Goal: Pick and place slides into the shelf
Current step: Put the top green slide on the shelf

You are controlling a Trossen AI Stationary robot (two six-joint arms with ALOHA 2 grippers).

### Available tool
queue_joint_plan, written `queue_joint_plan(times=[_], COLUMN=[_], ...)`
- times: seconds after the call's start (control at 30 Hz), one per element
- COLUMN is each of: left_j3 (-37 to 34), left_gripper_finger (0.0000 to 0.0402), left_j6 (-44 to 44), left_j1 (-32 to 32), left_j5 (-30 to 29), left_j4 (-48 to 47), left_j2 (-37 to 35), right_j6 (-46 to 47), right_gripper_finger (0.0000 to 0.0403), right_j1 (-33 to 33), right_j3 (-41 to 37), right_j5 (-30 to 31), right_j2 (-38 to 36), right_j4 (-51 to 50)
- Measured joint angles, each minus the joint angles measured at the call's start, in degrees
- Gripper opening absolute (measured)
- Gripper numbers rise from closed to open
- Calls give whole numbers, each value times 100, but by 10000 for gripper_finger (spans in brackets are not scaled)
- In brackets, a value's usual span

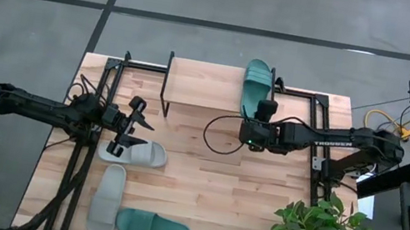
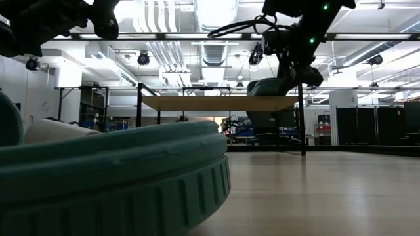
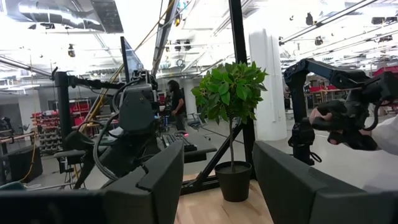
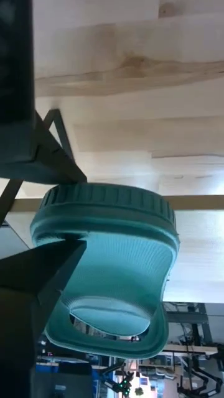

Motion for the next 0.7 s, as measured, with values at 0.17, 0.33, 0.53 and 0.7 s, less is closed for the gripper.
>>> queue_joint_plan(times=[0.17, 0.33, 0.53, 0.7], left_j3=[0, 0, 0, 0], left_gripper_finger=[178, 178, 178, 178], left_j6=[0, 0, 0, 0], left_j1=[1, 0, -1, 0], left_j5=[0, 0, 0, 0], left_j4=[-2, -1, -2, -4], left_j2=[0, 0, 0, 0], right_j6=[-11, -59, -44, 11], right_gripper_finger=[94, 64, 57, 55], right_j1=[2, 5, 46, 48], right_j3=[0, 0, 8, 90], right_j5=[17, 111, 752, 877], right_j2=[-4, -9, -9, -9], right_j4=[0, 0, -10, 2])
